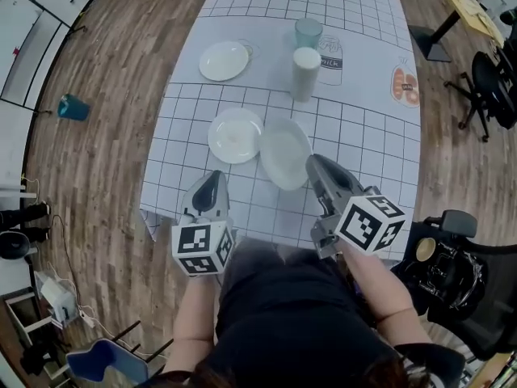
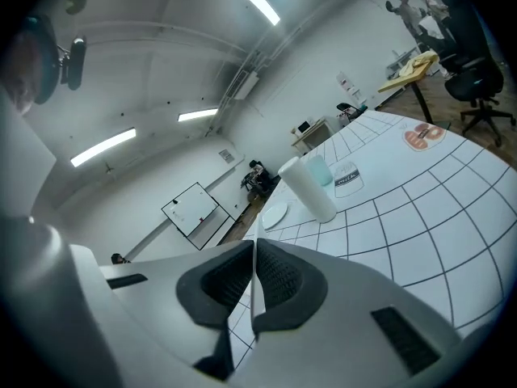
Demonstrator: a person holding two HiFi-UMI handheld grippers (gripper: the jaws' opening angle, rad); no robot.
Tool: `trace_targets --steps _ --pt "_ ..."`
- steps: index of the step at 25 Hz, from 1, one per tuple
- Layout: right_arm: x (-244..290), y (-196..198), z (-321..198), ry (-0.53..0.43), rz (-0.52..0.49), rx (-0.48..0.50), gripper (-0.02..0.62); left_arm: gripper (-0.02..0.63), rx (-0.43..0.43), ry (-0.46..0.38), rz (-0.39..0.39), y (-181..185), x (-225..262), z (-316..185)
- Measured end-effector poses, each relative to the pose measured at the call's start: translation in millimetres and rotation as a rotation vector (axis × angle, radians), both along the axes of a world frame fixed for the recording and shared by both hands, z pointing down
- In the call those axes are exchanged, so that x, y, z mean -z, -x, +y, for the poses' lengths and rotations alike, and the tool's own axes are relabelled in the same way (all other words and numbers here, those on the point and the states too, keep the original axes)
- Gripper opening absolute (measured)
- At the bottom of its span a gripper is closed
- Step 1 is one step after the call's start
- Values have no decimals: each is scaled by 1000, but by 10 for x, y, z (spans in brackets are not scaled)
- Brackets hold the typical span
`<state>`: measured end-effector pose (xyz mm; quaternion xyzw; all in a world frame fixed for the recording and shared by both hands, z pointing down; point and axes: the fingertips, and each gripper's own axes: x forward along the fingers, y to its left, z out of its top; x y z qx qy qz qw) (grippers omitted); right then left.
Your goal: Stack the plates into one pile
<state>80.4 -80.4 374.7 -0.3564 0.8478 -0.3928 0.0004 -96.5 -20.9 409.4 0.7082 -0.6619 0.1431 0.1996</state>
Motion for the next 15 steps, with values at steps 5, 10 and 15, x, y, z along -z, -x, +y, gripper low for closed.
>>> trace_targets --steps 5,10,15 --pt "15 399 3 -12 0 45 29 29 37 -3 18 376 -40 -4" --pt "-62 805 -51 6 1 18 29 29 1 -1 17 780 -43 -83" --pt "-168 1166 -153 49 -21 -43 29 29 -47 8 29 1150 -82 -197"
